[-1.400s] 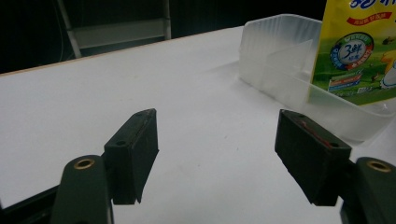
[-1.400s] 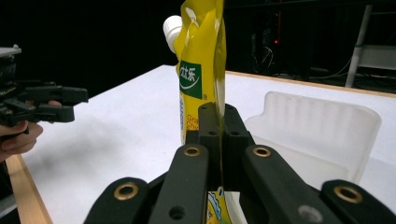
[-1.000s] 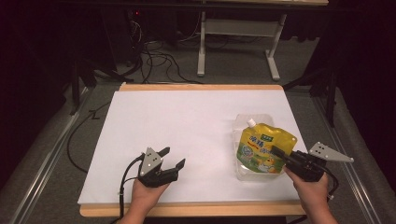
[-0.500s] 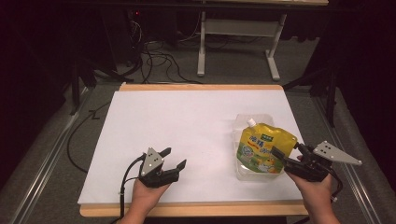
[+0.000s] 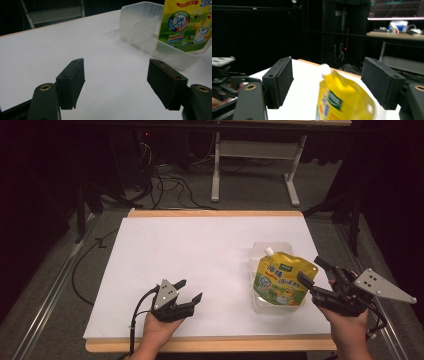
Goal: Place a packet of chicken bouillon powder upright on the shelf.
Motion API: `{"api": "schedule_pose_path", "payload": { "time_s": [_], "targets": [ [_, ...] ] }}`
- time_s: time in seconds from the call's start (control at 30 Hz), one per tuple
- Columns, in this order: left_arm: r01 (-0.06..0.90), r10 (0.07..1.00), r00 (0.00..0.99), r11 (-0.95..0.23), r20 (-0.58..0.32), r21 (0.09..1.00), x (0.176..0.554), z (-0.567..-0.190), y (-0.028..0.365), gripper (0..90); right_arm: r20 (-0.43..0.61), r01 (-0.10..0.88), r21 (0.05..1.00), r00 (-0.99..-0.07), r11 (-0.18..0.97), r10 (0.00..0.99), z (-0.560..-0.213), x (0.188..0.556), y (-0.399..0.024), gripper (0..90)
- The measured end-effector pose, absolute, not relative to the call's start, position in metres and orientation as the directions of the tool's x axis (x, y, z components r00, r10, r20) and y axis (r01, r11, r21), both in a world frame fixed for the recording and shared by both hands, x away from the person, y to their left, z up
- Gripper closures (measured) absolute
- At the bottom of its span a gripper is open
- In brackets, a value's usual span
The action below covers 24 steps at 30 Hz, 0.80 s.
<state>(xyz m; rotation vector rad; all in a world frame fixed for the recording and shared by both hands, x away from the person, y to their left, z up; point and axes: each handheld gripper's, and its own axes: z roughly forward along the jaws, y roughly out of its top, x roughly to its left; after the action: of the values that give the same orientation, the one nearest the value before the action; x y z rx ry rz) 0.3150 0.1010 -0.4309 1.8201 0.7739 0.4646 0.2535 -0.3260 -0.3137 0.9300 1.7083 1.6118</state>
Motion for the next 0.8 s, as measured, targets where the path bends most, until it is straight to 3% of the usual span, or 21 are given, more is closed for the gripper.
{"api": "schedule_pose_path", "payload": {
  "time_s": [0.3, 0.53, 0.8],
  "targets": [
    [0.287, 0.689, 0.723, -0.241, -0.045, 0.927, 0.314, -0.431, 0.099, 30.5, 0.016, 0.075, 0.996, -0.691, 0.05, 0.723, -0.31, 0.244, -0.285, 23.3],
    [0.284, 0.683, 0.729, -0.25, -0.039, 0.926, 0.313, -0.431, 0.098, 30.1, 0.047, 0.162, 0.981, -0.727, 0.103, 0.685, -0.342, 0.258, -0.257, 20.8],
    [0.284, 0.682, 0.73, -0.246, -0.043, 0.927, 0.313, -0.431, 0.099, 29.7, 0.105, 0.293, 0.938, -0.746, 0.183, 0.657, -0.4, 0.274, -0.226, 20.4]
  ]
}}
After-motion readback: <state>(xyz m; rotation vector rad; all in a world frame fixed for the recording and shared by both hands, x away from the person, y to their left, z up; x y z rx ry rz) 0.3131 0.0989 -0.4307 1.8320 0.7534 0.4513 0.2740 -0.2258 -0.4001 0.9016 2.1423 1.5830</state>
